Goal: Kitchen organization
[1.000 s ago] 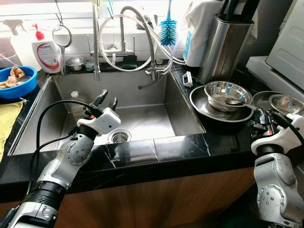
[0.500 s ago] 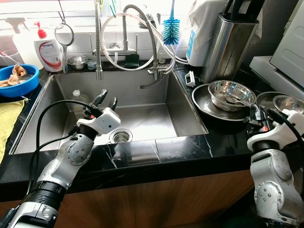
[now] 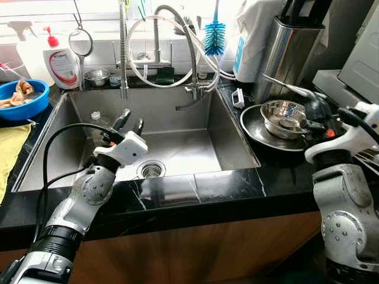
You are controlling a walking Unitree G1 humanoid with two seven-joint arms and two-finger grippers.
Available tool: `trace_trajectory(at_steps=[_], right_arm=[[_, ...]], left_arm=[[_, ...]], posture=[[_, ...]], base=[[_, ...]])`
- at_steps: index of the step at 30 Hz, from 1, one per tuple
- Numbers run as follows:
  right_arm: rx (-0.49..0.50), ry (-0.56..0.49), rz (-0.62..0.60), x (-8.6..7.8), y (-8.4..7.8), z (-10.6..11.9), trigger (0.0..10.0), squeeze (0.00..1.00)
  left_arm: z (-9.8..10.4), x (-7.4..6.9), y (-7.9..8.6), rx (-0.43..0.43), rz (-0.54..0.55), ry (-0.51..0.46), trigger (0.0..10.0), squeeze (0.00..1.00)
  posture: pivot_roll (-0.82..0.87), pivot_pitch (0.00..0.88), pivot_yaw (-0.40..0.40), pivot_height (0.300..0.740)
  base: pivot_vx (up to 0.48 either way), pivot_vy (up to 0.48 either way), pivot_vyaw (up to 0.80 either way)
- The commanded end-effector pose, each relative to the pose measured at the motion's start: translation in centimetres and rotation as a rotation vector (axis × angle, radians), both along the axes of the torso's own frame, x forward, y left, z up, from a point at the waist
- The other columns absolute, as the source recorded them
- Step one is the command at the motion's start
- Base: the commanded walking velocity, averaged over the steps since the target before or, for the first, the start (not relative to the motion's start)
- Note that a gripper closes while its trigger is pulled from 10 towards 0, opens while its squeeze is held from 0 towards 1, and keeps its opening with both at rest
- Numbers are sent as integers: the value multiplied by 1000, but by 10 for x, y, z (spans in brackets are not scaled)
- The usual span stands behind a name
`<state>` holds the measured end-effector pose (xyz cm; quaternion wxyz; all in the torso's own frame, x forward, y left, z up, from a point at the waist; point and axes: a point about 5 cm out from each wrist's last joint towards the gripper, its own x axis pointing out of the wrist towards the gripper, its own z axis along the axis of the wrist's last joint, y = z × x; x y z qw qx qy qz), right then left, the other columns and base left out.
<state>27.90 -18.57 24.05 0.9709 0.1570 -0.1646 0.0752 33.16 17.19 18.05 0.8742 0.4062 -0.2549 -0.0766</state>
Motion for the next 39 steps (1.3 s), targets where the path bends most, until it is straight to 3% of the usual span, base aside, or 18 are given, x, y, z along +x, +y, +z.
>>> trace_trajectory(at_steps=[1,7,12,14,19,21,28,34,39], right_arm=[[-16,-13,35,-4,3,4,10000,0],[219,-6,237,-18,16,0,10000,0],[288,5,288,-25,18,-9,10000,0],[380,17,329,-29,18,-16,10000,0],[461,65,360,-35,19,-33,10000,0],[535,87,380,-37,21,-42,10000,0],[626,91,476,-47,31,-50,10000,0],[670,101,628,-58,54,-51,10000,0],[693,112,646,-59,59,-51,10000,0]], left_arm=[[8,4,2,-15,15,-19,10000,0],[13,5,2,23,10,-48,10000,0],[15,4,0,34,-2,-54,10000,0],[15,4,-3,39,-14,-57,10000,0],[15,2,-7,67,-38,-67,10000,0],[16,2,-8,83,-49,-76,10000,0],[16,1,-15,120,-80,-86,10000,0],[16,-5,-29,206,-159,-120,10000,0],[22,-6,-34,200,-177,-162,10000,0]], posture=[[60,0,-49,740],[60,0,-51,740],[59,0,-49,740],[59,0,-50,740],[60,0,-51,740],[61,0,-51,740],[62,0,-48,740],[61,0,-48,740],[57,0,-47,740]], base=[[0,0,0],[0,0,0],[0,0,0],[0,0,0],[0,0,0],[0,0,0],[0,0,0],[0,0,0],[0,0,0]])
